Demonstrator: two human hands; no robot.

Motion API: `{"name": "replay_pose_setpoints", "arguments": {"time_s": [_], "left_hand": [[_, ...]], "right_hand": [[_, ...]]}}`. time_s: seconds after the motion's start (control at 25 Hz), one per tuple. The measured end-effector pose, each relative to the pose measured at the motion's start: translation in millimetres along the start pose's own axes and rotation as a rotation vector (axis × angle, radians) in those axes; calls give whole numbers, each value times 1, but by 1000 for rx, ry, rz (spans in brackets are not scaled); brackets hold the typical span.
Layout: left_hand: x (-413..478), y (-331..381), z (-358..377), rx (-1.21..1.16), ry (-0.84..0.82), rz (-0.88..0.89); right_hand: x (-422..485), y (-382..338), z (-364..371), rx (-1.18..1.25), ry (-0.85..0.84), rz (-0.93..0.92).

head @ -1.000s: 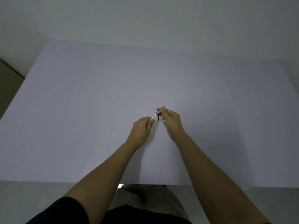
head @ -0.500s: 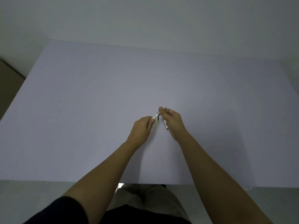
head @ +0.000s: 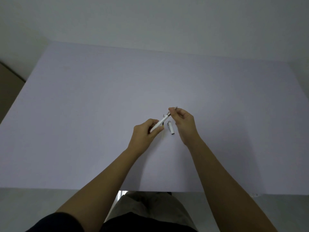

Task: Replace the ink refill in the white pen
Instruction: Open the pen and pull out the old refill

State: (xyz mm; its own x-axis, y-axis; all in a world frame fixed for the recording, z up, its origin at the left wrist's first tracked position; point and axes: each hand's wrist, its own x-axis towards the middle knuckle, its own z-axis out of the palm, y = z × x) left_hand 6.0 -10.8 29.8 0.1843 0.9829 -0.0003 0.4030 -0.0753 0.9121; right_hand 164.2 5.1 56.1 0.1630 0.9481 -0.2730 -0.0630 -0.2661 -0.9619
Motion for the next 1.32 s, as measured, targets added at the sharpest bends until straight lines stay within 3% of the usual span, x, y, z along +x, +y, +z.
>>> {"name": "replay_pose_setpoints", "arguments": {"time_s": [0.2,0.36,0.52,0.68,0.84,0.96,1.12,1.32], "left_hand": [[0,3,-2,32,109,44],[0,5,-2,64,130,79],[-1,7,-1,58,150,83],[-1,7,1,80,157,97],[1,6,0,104,173,105],[0,6,1,121,162,116],[1,4,2,119,170,97],[2,4,6,116,165,102]], "right_hand": [[-2,-5,-2,22,-118,-7],[-4,-8,5,9,-23,12],[-4,-9,5,43,-130,69],[-2,-10,5,12,-20,48],[-2,-9,5,130,-51,128],[-2,-8,4,8,13,67],[0,-10,3,118,-59,99],[0,-14,5,-52,2,102]]}}
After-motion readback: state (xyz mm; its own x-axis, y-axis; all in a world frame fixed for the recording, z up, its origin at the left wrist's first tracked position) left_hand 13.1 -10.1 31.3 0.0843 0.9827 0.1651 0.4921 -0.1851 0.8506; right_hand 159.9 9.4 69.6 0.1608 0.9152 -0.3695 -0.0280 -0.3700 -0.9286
